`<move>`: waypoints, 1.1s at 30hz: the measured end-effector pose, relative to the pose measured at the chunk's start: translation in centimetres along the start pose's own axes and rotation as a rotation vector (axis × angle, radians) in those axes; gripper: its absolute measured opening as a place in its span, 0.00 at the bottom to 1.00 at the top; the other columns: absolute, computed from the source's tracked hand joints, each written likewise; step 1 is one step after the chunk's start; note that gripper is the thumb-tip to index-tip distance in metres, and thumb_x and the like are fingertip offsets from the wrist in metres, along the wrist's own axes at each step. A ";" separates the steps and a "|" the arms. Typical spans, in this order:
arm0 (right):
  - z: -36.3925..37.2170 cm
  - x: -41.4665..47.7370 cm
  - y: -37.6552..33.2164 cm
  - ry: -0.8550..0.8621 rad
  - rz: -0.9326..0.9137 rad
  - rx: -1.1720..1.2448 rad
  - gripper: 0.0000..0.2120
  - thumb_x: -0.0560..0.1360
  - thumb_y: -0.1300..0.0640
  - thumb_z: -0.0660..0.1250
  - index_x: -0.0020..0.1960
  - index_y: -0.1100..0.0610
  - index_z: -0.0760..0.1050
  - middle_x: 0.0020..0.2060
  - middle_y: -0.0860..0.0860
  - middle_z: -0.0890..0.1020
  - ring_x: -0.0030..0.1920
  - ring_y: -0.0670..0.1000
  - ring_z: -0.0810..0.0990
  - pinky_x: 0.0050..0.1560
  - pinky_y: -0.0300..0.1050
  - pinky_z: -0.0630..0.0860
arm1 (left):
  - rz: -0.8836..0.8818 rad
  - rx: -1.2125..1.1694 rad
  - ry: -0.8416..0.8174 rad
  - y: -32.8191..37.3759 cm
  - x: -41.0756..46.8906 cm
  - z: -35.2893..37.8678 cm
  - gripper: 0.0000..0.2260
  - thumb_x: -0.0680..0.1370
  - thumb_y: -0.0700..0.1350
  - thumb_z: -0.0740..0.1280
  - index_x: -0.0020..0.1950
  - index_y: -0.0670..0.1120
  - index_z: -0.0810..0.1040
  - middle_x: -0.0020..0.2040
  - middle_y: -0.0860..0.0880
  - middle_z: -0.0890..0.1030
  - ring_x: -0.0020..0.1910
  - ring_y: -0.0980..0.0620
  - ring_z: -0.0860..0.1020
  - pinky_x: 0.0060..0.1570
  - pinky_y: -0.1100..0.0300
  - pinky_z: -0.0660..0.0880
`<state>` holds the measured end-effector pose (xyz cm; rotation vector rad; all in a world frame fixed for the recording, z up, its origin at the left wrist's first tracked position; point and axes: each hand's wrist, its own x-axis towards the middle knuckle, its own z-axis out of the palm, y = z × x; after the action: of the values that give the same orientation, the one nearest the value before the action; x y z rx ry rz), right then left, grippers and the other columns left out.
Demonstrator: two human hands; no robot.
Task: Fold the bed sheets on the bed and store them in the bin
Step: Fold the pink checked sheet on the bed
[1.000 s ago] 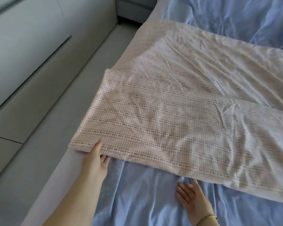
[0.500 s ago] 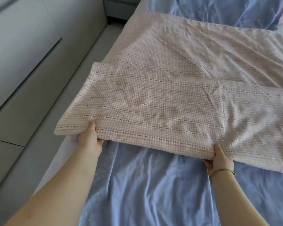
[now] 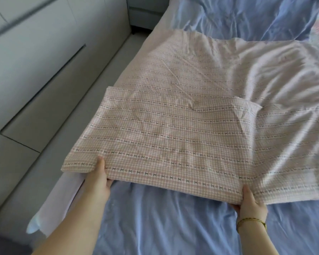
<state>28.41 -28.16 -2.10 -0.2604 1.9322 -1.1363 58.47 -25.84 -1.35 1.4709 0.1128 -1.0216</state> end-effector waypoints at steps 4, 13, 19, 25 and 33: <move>-4.0 -2.0 1.7 -0.017 0.018 0.049 0.17 0.76 0.57 0.64 0.59 0.68 0.71 0.53 0.58 0.74 0.47 0.55 0.75 0.25 0.36 0.77 | 0.019 0.018 0.041 -2.3 -3.7 -4.1 0.12 0.81 0.48 0.56 0.62 0.47 0.70 0.53 0.51 0.78 0.43 0.57 0.76 0.37 0.63 0.76; -10.1 -6.4 7.8 -0.032 0.119 -0.199 0.17 0.75 0.52 0.66 0.34 0.63 0.70 0.42 0.60 0.77 0.46 0.60 0.75 0.56 0.60 0.74 | -0.001 0.140 0.258 -5.2 -7.3 -12.0 0.22 0.79 0.50 0.61 0.67 0.37 0.68 0.56 0.44 0.75 0.51 0.47 0.74 0.45 0.58 0.72; -10.4 -5.5 8.7 -0.130 0.142 -0.171 0.16 0.76 0.50 0.64 0.49 0.65 0.71 0.46 0.58 0.77 0.46 0.59 0.76 0.48 0.51 0.76 | 0.029 0.412 0.421 -6.9 -6.4 -13.1 0.19 0.79 0.45 0.62 0.66 0.35 0.69 0.63 0.39 0.74 0.61 0.39 0.73 0.58 0.50 0.71; -11.8 -5.3 8.1 -0.220 0.202 0.015 0.08 0.78 0.59 0.61 0.55 0.61 0.70 0.42 0.54 0.77 0.42 0.55 0.77 0.28 0.42 0.80 | 0.421 0.826 0.472 -6.4 -9.1 -10.4 0.31 0.74 0.37 0.67 0.74 0.39 0.57 0.73 0.37 0.61 0.71 0.38 0.60 0.69 0.44 0.59; -16.9 -2.9 4.1 -0.240 0.145 0.100 0.07 0.79 0.59 0.58 0.50 0.63 0.71 0.43 0.57 0.77 0.41 0.53 0.77 0.41 0.44 0.73 | 0.756 1.230 -0.679 -12.9 -16.0 0.4 0.26 0.77 0.48 0.64 0.73 0.44 0.62 0.73 0.46 0.62 0.73 0.50 0.60 0.67 0.66 0.52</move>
<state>18.31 -13.90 -0.01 -0.1895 1.6519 -1.0514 40.75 -15.48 -0.88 1.8332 -1.6855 -0.8769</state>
